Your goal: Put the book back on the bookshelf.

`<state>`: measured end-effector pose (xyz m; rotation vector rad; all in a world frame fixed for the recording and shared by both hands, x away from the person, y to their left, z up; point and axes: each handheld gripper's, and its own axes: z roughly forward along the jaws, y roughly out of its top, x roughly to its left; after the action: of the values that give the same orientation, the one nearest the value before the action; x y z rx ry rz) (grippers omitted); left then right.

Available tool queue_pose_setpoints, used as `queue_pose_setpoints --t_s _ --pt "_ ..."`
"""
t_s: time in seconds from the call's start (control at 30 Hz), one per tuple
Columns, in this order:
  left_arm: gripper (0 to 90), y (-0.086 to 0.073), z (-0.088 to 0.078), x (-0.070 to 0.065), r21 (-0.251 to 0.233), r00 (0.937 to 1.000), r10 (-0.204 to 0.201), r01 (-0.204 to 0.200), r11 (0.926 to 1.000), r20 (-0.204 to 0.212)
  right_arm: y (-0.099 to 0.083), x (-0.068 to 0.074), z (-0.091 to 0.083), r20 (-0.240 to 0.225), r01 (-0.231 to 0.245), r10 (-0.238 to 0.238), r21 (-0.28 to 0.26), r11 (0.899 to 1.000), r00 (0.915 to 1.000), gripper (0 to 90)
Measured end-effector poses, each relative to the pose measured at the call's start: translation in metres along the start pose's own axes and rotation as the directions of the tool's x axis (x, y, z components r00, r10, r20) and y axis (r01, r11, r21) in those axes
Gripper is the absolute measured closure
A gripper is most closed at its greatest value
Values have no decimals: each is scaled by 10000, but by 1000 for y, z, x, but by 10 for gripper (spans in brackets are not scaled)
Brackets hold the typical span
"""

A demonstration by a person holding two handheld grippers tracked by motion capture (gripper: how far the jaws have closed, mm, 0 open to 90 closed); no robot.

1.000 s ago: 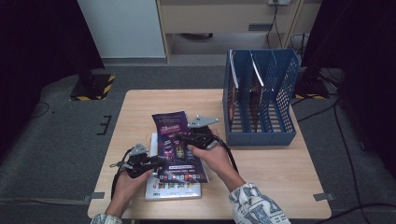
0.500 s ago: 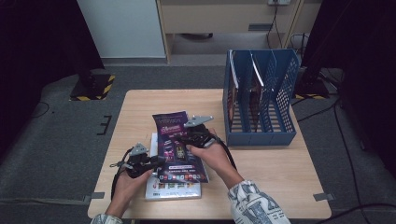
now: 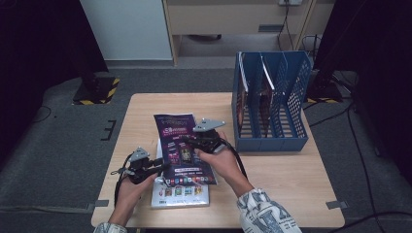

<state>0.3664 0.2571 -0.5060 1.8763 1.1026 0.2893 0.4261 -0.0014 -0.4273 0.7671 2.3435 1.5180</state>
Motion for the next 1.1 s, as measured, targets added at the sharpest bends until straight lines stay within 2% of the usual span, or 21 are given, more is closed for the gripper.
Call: queue_pose_setpoints --t_s 0.1,0.3,0.33,0.43,0.6,0.83,1.1 --pt "545 0 1 0 11 10000 53 -53 10000 -20 2 1 -3 -71 91 -95 -552 9984 9999 820" --pt "538 -1 2 0 59 9999 122 -122 9999 12 6 4 -9 -234 364 -398 -1321 9906 9989 824" --pt "550 -1 2 0 89 9999 152 -152 9998 19 7 4 -10 -247 351 -393 -1495 9881 9989 824" --pt "662 0 -1 0 46 9993 319 -318 9995 -189 8 4 -14 -389 323 -405 -1914 9810 9984 825" --pt "763 1 -4 3 111 9995 292 -291 9995 -115 5 5 -15 -518 442 -556 -2000 9788 9971 825" --pt "790 3 -5 0 175 9965 740 -734 9971 -391 3 2 -17 -532 445 -540 -1655 9852 9971 800" --pt "794 5 -6 -3 102 9945 910 -905 9958 -524 7 -3 -21 -562 396 -509 -1878 9814 9971 779"
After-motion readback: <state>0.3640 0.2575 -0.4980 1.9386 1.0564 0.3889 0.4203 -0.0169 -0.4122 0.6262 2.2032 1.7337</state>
